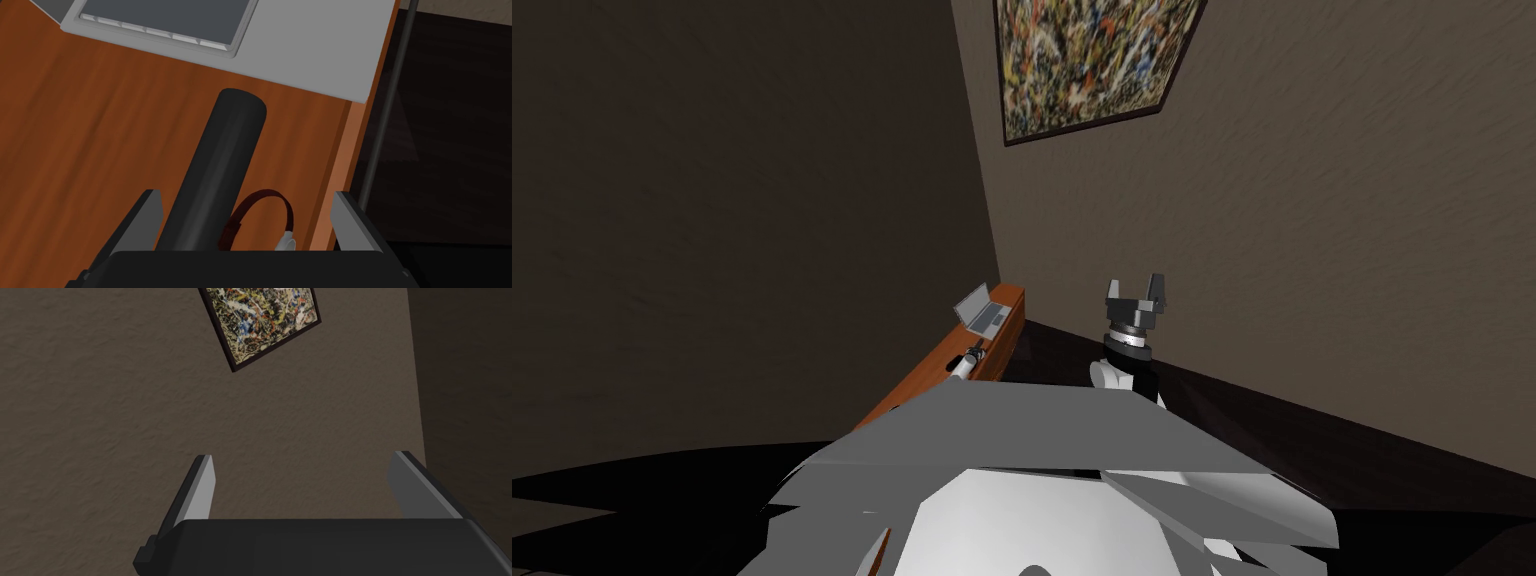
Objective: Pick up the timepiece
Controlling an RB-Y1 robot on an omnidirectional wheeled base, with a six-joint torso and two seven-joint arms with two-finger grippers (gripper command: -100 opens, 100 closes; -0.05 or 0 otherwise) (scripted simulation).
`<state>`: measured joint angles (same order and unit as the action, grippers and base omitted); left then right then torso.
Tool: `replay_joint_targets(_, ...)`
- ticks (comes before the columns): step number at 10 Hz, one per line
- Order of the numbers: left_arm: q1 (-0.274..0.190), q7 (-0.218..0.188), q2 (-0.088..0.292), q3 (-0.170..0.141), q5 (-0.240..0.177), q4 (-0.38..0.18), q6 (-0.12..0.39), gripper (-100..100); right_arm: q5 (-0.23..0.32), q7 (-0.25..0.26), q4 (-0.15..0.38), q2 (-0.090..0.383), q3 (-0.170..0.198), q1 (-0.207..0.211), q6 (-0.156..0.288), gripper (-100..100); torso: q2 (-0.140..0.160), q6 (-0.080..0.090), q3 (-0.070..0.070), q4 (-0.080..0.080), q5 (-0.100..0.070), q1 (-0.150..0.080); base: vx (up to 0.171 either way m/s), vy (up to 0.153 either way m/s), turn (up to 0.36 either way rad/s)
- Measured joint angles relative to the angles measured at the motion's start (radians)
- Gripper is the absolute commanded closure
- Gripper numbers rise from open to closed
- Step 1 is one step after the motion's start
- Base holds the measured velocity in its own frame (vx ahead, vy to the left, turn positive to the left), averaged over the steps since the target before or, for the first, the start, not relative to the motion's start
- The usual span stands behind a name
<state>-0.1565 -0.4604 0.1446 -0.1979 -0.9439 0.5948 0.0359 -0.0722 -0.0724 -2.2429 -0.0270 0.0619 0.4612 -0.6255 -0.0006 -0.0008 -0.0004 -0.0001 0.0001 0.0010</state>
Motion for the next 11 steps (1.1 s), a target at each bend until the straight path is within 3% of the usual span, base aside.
replay_joint_targets(1, 0.016, 0.002, -0.012, -0.025, 0.012, 0.013, -0.005, -100, 0.000, 0.000, 0.000, 0.000, 0.000, 0.000, 0.000, 0, 0.000, 0.001, 0.000, 0.000, 0.000, -0.001, 0.011, 0.021, -0.122)
replay_joint_targets(3, 0.019, -0.007, -0.003, -0.003, -0.008, 0.005, -0.019, -100, 0.000, 0.000, 0.000, 0.000, 0.000, 0.000, 0.000, 0, 0.000, 0.000, 0.000, 0.000, 0.000, -0.001, 0.002, 0.006, 0.007)
replay_joint_targets(4, 0.019, -0.008, -0.003, -0.002, -0.009, 0.005, -0.021, 100, 0.000, 0.000, 0.000, 0.000, 0.000, 0.000, 0.000, 0, 0.001, 0.000, 0.000, 0.000, 0.000, -0.001, 0.000, 0.000, 0.000)
replay_joint_targets(8, 0.018, -0.008, -0.006, 0.000, -0.009, 0.005, -0.019, 100, 0.000, 0.000, 0.000, 0.000, 0.000, 0.000, 0.000, 0, 0.000, -0.002, 0.000, 0.000, -0.002, 0.000, 0.000, -0.003, -0.006)
replay_joint_targets(9, 0.018, -0.008, -0.006, 0.000, -0.009, 0.005, -0.019, 0, 0.000, 0.000, 0.000, 0.000, 0.000, 0.000, 0.000, 0, 0.000, -0.002, 0.000, 0.000, -0.002, 0.000, 0.000, 0.000, 0.000)
replay_joint_targets(10, 0.018, -0.008, -0.006, 0.000, -0.009, 0.005, -0.019, 100, 0.000, 0.000, 0.000, 0.000, 0.000, 0.000, 0.000, 0, 0.000, -0.001, 0.000, 0.000, -0.002, 0.000, -0.008, -0.021, 0.183)
replay_joint_targets(11, 0.006, -0.011, 0.004, 0.021, -0.019, -0.005, -0.017, 100, 0.000, 0.000, 0.000, 0.000, 0.000, 0.000, 0.000, 0, 0.000, -0.002, 0.000, 0.000, -0.002, 0.000, -0.019, -0.039, 0.276)
